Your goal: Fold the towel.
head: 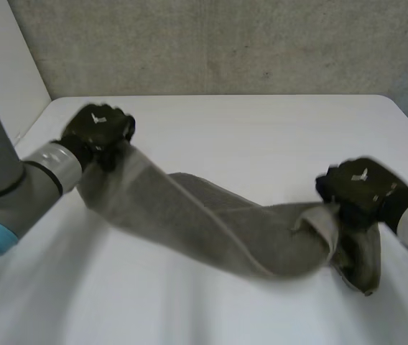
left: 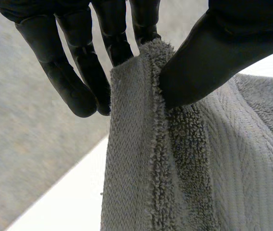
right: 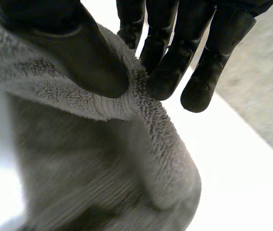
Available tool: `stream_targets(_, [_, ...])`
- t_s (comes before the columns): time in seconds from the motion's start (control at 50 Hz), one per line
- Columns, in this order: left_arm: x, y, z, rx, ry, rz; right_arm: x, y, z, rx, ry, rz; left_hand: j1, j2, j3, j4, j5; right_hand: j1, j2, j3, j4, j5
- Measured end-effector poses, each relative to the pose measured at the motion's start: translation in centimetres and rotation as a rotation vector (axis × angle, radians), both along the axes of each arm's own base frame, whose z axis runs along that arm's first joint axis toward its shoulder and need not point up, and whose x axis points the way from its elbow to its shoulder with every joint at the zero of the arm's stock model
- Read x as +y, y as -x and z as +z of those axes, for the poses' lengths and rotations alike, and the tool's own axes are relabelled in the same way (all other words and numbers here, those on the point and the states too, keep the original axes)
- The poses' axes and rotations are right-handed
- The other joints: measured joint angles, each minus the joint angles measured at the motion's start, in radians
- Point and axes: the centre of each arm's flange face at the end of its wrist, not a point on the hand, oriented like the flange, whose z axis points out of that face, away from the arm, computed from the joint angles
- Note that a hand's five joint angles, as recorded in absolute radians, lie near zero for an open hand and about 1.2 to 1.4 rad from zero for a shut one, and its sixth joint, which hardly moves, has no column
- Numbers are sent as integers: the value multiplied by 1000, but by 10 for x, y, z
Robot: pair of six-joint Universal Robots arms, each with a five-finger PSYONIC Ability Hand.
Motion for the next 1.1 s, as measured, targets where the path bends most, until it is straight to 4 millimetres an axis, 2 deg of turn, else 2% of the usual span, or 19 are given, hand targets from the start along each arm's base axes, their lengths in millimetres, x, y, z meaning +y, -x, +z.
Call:
stream_targets(0.12, [2, -10, 30, 85, 32, 53, -10, 5, 43, -92, -6, -69, 0, 0, 0, 0, 0, 0, 0, 0, 0, 0])
stream_targets(0.18, [1, -15, 35, 100, 27, 86, -12, 7, 52, -94, -44, -86, 0, 0, 0, 0, 0, 0, 0, 0, 0, 0])
stream_targets(0.34, [-20, -21, 23, 70, -47, 187, -37, 1, 42, 42, -135, -91, 0, 0, 1, 0, 0, 0, 0, 0, 0, 0])
stream_targets(0.4, [-35, -19, 19, 57, -60, 220, -54, -10, 39, 85, -103, -88, 0, 0, 1, 0, 0, 0, 0, 0, 0, 0])
stream_targets(0.46, [-55, -14, 26, 65, -30, 241, -78, -26, 43, 85, -4, -94, 0, 0, 2, 0, 0, 0, 0, 0, 0, 0])
stream_targets(0.5, [-69, -11, 40, 93, 23, 250, -97, -39, 50, 52, 98, -109, 1, 0, 2, 0, 0, 0, 0, 0, 0, 0])
stream_targets(0.56, [-86, -6, 74, 184, 133, 256, -124, -53, 70, -46, 283, -141, 4, 0, 3, 0, 0, 0, 0, 0, 0, 0])
stream_targets(0.62, [-95, -3, 117, 344, 254, 245, -144, -63, 96, -188, 474, -165, 5, 0, 3, 0, 0, 0, 0, 0, 0, 0])
stream_targets(0.64, [-96, -4, 126, 385, 278, 239, -147, -65, 102, -223, 515, -167, 5, 0, 4, 0, 0, 0, 0, 0, 0, 0])
stream_targets(0.68, [-97, -6, 158, 540, 349, 206, -149, -66, 131, -353, 661, -168, 5, 0, 4, 0, 0, 0, 0, 0, 0, 0])
stream_targets(0.74, [-93, -11, 191, 720, 411, 142, -139, -63, 164, -481, 794, -153, 5, 3, 4, 0, 0, 0, 0, 0, 0, 0])
stream_targets(0.8, [-91, -13, 204, 805, 420, 99, -129, -58, 178, -530, 827, -144, 5, 5, 4, 0, 0, 0, 0, 0, 0, 0])
stream_targets(0.84, [-92, -13, 200, 812, 396, 90, -126, -57, 175, -526, 797, -142, 5, 5, 5, 0, 0, 0, 0, 0, 0, 0])
stream_targets(0.92, [-96, -9, 165, 744, 273, 104, -122, -57, 147, -457, 629, -137, 5, 5, 5, 0, 0, 0, 0, 0, 0, 0])
stream_targets(0.96, [-98, -7, 138, 680, 196, 120, -120, -59, 127, -407, 522, -126, 5, 5, 5, 0, 0, 0, 0, 0, 0, 0])
stream_targets(1.0, [-97, -6, 99, 586, 102, 138, -116, -61, 98, -336, 392, -98, 5, 5, 5, 0, 0, 0, 0, 0, 0, 0])
stream_targets(1.04, [-95, -7, 76, 531, 53, 147, -113, -62, 80, -293, 320, -76, 5, 5, 6, 0, 0, 0, 0, 0, 0, 0])
stream_targets(1.08, [-90, -10, 43, 450, -11, 156, -107, -63, 55, -234, 231, -42, 5, 5, 6, 0, 0, 0, 0, 0, 0, 0])
stream_targets(1.1, [-83, -14, 19, 388, -51, 158, -103, -62, 39, -198, 181, -22, 6, 5, 6, 0, 0, 0, 0, 0, 0, 0])
